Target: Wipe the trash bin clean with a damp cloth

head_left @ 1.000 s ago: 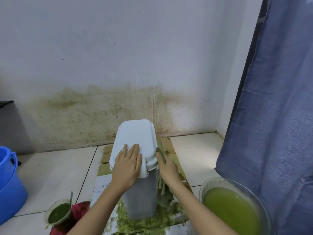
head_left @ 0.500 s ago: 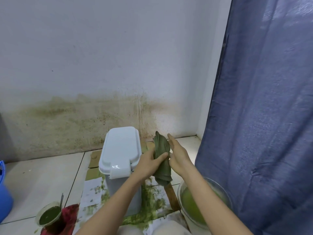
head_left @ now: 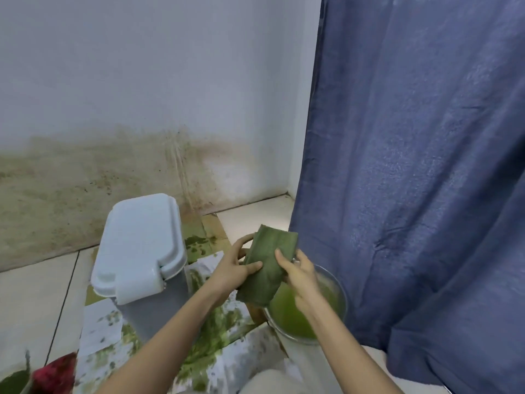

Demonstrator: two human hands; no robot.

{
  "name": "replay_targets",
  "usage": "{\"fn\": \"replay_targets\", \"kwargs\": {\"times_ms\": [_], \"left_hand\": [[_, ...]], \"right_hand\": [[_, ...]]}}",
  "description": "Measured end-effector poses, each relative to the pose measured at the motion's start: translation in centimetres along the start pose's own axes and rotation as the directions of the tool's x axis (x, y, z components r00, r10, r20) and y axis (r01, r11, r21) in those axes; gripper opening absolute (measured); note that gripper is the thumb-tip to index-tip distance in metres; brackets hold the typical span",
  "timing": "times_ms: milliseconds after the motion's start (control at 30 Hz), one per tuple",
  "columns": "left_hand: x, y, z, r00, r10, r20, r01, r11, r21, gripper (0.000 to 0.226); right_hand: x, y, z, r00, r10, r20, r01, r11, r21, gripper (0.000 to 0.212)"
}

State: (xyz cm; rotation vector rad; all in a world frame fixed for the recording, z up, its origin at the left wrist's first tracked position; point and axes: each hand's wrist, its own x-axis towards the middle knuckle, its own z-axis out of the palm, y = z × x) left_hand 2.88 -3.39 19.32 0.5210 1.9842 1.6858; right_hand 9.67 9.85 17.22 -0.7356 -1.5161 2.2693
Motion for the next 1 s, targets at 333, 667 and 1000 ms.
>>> {"fn": "replay_targets", "kwargs": {"times_ms": [333, 667, 1000], "left_hand": [[7.5, -15.5, 5.4, 0.969, -0.117, 0.218, 0.028, 0.927, 0.374, 0.055], [8.8, -22.8, 7.3, 0.938, 0.047, 0.343, -0.320, 0.495, 0.808, 0.040], [5.2, -21.9, 4.3, 0.907, 0.234, 0.351, -0.398, 0.199, 0.895, 0.043]], "right_hand": [[5.1, 13.1, -7.4, 0.938, 0.119, -0.327, -0.199, 0.955, -0.221, 0.042], [5.4, 19.9, -7.3, 0.933, -0.040, -0.357, -0.340, 0.228, -0.913, 0.046], [4.8, 15.6, -5.1, 0.994, -0.034, -0.108, -0.094, 0.270, -0.958, 0.038]]}}
